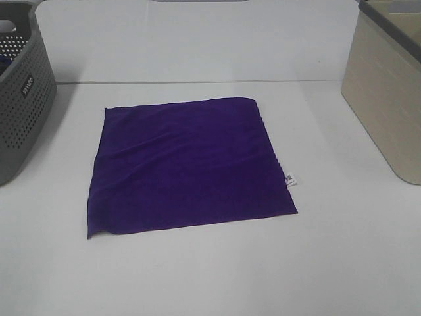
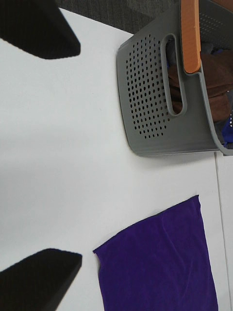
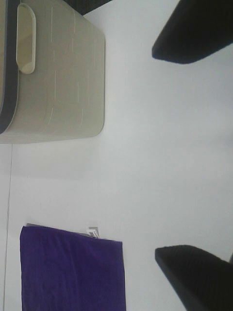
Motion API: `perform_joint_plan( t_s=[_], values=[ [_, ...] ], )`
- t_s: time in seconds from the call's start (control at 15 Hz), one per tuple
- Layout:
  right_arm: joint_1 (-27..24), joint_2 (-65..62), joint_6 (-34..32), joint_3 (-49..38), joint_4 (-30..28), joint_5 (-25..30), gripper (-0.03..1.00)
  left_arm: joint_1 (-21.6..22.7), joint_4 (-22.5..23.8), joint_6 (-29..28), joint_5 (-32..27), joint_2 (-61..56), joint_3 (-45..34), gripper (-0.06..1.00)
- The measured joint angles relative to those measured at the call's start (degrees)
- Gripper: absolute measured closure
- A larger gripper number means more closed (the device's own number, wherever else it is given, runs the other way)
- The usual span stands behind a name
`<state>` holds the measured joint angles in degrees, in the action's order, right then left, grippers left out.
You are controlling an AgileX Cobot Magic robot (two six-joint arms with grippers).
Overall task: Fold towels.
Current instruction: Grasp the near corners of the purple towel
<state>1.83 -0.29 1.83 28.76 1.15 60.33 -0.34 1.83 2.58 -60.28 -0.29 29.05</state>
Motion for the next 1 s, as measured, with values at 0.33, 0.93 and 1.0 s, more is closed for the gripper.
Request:
perform_joint_plan(
  t_s=[0.33, 0.93, 1.0],
  values=[
    [0.00, 0.00, 0.00, 0.00, 0.00, 0.00, -0.02, 0.00, -0.23, 0.00, 0.00, 0.00, 0.00, -0.04],
    [0.00, 0.00, 0.00, 0.00, 0.00, 0.00, -0.02, 0.00, -0.23, 0.00, 0.00, 0.00, 0.00, -0.04],
    [0.00, 0.00, 0.23, 0.00, 0.00, 0.00, -0.02, 0.00, -0.23, 0.00, 0.00, 0.00, 0.00, -0.04]
  ],
)
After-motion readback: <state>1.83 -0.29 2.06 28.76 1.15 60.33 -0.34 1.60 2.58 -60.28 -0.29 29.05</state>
